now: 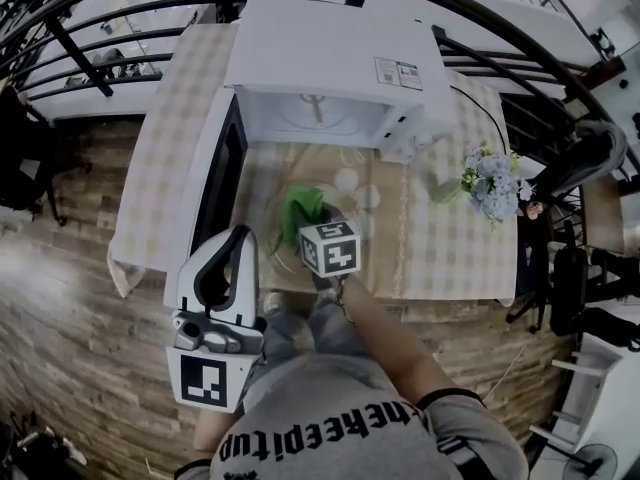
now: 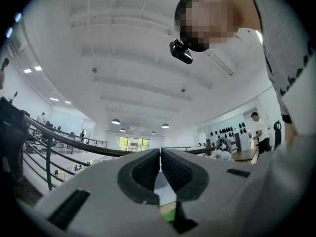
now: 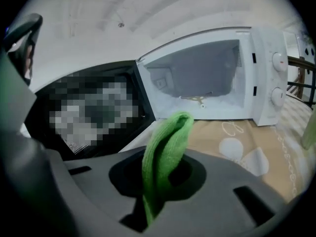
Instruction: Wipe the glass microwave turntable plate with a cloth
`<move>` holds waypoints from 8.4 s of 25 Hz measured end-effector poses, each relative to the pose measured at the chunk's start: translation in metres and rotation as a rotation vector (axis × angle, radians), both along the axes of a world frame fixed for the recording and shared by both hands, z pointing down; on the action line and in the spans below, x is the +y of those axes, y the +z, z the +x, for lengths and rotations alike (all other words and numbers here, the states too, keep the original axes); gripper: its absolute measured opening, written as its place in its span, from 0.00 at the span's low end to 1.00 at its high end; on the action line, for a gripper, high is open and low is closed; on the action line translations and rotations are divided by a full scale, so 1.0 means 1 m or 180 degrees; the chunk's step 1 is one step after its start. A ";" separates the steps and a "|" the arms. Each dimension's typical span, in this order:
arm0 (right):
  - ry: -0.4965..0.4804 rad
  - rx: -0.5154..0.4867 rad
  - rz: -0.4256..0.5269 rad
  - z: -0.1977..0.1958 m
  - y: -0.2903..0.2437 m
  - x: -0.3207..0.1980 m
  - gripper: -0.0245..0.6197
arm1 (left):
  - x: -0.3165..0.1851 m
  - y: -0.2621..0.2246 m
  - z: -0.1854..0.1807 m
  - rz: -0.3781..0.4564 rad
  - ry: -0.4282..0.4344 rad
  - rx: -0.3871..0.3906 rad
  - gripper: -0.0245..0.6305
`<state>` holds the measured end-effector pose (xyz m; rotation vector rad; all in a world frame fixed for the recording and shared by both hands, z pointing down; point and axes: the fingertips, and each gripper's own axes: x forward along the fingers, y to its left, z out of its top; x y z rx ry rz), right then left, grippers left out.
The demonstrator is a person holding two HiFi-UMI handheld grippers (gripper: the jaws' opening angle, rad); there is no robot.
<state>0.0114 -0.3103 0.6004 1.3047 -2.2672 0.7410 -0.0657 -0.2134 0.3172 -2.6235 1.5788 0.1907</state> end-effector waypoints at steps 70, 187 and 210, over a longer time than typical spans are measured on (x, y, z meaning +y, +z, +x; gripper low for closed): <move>-0.0175 0.0407 -0.0474 0.007 0.049 0.043 0.10 | 0.004 -0.026 0.003 0.0177 0.0007 0.0168 0.05; 0.1309 0.0564 0.0758 0.188 -0.094 0.173 0.10 | 0.056 -0.056 0.062 0.0270 0.0820 0.0321 0.05; 0.1371 0.0587 0.1746 0.228 -0.227 0.188 0.10 | 0.055 -0.064 0.098 0.0288 0.0784 0.0273 0.06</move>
